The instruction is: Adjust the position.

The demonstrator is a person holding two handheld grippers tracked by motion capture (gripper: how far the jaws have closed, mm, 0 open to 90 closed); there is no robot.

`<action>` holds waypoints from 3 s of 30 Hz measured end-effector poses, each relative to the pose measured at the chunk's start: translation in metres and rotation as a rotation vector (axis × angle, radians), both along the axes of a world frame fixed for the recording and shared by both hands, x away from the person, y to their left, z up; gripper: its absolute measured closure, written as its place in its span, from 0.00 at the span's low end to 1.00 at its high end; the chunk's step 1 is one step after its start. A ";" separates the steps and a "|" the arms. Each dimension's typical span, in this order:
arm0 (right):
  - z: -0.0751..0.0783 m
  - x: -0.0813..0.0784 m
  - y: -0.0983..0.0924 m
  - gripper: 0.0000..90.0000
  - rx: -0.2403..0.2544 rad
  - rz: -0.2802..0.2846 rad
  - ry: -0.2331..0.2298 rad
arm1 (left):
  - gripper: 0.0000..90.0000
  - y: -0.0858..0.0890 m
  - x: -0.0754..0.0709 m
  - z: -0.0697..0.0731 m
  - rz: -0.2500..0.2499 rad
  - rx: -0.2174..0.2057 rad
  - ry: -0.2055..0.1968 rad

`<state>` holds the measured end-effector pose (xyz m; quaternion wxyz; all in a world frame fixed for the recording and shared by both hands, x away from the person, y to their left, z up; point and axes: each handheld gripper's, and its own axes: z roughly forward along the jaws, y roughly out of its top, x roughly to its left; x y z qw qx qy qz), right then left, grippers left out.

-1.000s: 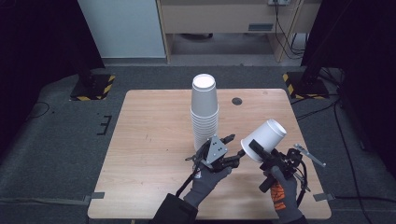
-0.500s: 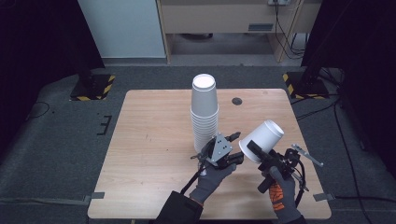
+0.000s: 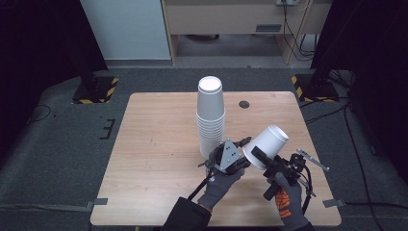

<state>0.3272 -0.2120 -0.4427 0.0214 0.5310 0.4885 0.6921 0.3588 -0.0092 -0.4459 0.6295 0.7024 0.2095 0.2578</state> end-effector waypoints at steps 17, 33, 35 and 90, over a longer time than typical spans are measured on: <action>-0.001 0.003 -0.003 0.13 0.020 0.019 0.005 | 0.92 0.008 -0.002 -0.004 -0.018 0.037 -0.005; 0.002 0.006 -0.006 0.10 0.004 0.015 -0.008 | 0.93 0.017 -0.007 -0.006 -0.044 0.038 0.021; 0.002 0.006 -0.008 0.10 0.006 0.009 -0.012 | 0.93 0.018 -0.008 -0.006 -0.049 0.040 0.022; -0.023 0.021 -0.067 0.12 -0.344 -0.263 0.011 | 0.95 0.096 -0.029 0.018 -0.085 0.090 0.110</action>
